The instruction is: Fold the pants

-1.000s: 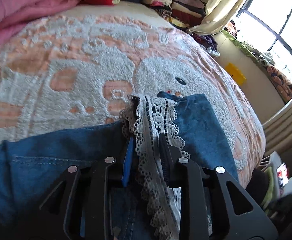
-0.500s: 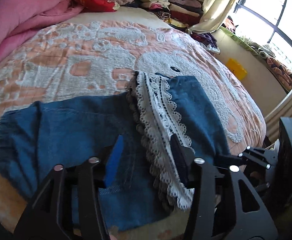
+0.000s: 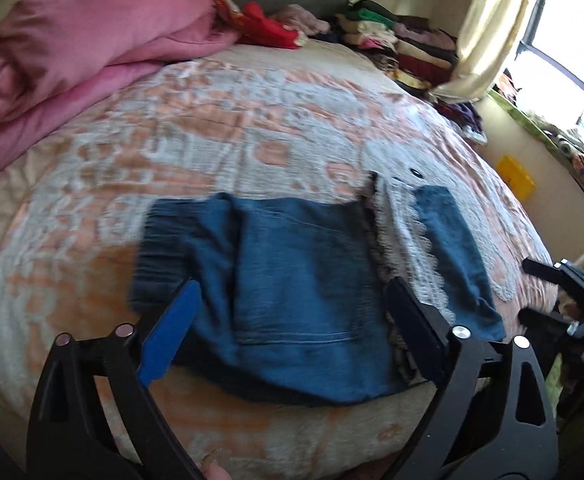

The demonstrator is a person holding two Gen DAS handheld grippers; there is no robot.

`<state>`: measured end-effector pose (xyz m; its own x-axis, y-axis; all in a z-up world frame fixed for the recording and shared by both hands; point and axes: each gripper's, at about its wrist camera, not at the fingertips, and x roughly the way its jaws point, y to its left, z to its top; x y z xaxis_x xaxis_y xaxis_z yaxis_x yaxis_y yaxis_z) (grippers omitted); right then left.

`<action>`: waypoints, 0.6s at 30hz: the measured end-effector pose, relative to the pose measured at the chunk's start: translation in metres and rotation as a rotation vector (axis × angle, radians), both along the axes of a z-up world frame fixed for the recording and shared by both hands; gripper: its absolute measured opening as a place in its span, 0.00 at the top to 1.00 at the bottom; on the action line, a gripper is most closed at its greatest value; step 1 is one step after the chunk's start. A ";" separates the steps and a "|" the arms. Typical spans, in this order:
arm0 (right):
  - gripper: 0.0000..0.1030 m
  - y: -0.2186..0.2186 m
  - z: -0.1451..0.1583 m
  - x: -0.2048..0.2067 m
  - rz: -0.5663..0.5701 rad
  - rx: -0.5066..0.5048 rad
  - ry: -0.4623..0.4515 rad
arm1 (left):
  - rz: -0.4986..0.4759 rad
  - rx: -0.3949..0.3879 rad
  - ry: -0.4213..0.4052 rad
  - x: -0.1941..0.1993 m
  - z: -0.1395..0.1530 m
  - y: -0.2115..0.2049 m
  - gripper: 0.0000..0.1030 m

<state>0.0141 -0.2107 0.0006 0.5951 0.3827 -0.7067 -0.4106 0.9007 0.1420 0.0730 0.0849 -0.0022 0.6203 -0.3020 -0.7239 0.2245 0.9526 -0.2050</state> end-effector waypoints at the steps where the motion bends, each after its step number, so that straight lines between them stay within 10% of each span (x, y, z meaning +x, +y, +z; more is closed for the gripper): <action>1: 0.08 0.001 0.004 0.001 0.004 0.000 -0.006 | 0.010 0.004 -0.003 -0.001 0.000 0.005 0.13; 18: 0.07 0.107 0.035 0.072 0.229 -0.038 -0.048 | 0.110 -0.091 0.097 -0.021 -0.030 0.072 0.12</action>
